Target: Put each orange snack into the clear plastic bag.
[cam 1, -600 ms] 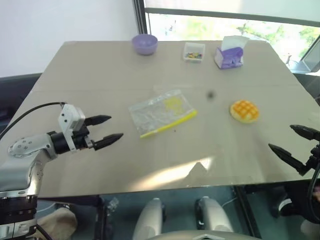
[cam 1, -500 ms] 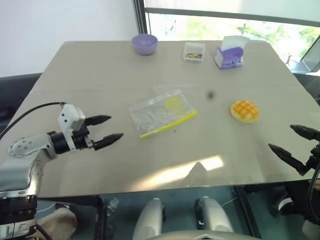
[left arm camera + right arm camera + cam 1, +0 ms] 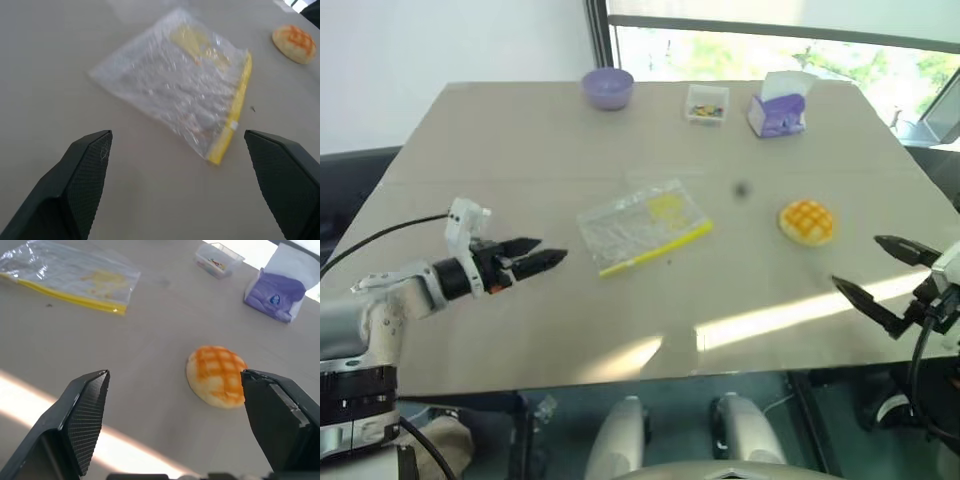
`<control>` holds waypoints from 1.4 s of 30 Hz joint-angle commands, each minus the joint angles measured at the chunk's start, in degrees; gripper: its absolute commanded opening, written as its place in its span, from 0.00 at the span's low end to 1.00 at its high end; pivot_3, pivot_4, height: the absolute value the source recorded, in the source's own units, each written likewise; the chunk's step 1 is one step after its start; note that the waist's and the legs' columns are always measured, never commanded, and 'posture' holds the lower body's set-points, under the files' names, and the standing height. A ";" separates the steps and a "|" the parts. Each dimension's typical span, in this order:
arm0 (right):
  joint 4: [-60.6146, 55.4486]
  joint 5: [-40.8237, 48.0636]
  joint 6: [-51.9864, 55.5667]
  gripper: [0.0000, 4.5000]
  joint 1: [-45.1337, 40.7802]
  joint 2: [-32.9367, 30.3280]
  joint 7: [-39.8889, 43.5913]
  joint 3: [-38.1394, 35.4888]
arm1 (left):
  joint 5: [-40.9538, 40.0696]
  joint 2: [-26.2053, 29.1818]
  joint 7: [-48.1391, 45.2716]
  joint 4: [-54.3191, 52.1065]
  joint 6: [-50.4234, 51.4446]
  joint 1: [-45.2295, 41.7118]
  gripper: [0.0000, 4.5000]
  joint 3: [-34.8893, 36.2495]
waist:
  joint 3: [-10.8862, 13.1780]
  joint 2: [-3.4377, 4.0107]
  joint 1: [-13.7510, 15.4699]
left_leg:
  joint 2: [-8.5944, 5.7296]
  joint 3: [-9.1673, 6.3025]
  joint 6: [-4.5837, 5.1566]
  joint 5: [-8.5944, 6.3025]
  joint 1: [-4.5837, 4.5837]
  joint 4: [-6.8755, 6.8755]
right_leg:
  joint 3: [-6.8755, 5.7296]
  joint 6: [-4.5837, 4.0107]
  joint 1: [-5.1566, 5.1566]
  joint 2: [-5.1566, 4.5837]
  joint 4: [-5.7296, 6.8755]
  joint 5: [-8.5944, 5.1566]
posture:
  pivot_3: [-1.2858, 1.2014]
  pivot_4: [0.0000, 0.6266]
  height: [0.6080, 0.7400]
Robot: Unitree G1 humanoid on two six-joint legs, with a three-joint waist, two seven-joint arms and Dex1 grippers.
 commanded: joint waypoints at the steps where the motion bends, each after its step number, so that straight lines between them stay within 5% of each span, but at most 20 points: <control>1: -4.08 0.40 0.40 1.00 -3.12 0.48 -2.70 4.62 | -5.06 -1.76 5.36 2.57 16.85 -6.67 0.99 0.05 | 0.00 -0.01 0.12 | -0.01 -0.01 0.00 0.00 0.01 0.00 | 0.00 0.01 0.00 0.00 0.01 0.00 | 0.52 0.24 1.00; 8: -8.51 -2.95 0.87 1.00 -5.75 1.23 -6.65 13.89 | -0.73 -13.95 20.66 10.21 31.60 -18.23 0.99 4.80 | -0.01 -0.09 0.17 | -0.10 -0.13 -0.01 0.01 -0.17 0.06 | -0.06 -0.15 -0.15 -0.02 0.16 0.12 | 0.52 0.24 1.00; 18: -12.33 -6.34 0.57 1.00 -2.79 3.81 -11.22 16.78 | 8.93 -33.01 39.07 19.36 32.70 -27.06 0.99 18.30 | -0.56 0.12 1.04 | -0.21 -0.17 -0.01 0.01 0.18 0.08 | -0.07 -0.14 0.18 -0.11 0.20 0.11 | 0.52 0.24 1.00; 21: -13.07 -7.61 0.45 1.00 -2.16 4.41 -12.24 17.38 | 10.89 -36.77 42.22 21.78 32.59 -29.76 0.65 21.66 | -0.76 0.21 1.57 | -0.24 -0.19 -0.01 0.01 0.23 0.10 | -0.08 0.04 0.24 -0.11 0.19 0.00 | 0.52 0.24 1.00; 25: -13.01 -9.25 -0.01 1.00 -1.86 5.21 -13.19 18.96 | 12.65 -40.64 45.63 23.53 32.07 -32.03 0.40 26.10 | -0.81 0.20 1.87 | -0.28 -0.28 -0.02 0.01 0.18 0.14 | -0.17 0.02 0.27 -0.16 0.16 0.01 | 0.52 0.24 1.00; 29: -11.50 -15.59 -2.11 1.00 -1.69 5.35 -14.76 23.44 | 13.22 -43.06 47.98 22.36 32.61 -32.92 0.02 30.35 | -0.82 0.18 1.76 | -0.39 -0.32 -0.02 0.01 0.14 0.17 | -0.23 0.02 0.31 -0.29 0.12 0.02 | 0.52 0.24 1.00; 36: -4.19 -26.63 -6.58 1.00 -4.85 5.02 -16.40 30.03 | 4.85 -45.98 53.72 18.72 32.71 -36.00 0.02 37.27 | -0.76 0.11 1.57 | -0.45 -0.39 -0.03 0.01 0.09 0.17 | -0.29 0.03 0.30 -0.36 0.09 0.01 | 0.52 0.24 1.00; 42: 14.10 -41.73 -17.65 1.00 -15.61 6.57 -19.25 42.21 | -6.59 -48.92 64.36 15.83 32.71 -39.71 0.02 41.79 | -0.43 -0.40 1.16 | -0.44 -0.53 -0.08 0.04 -0.08 0.17 | -0.39 -0.02 0.15 -0.35 0.09 0.04 | 0.52 0.24 1.00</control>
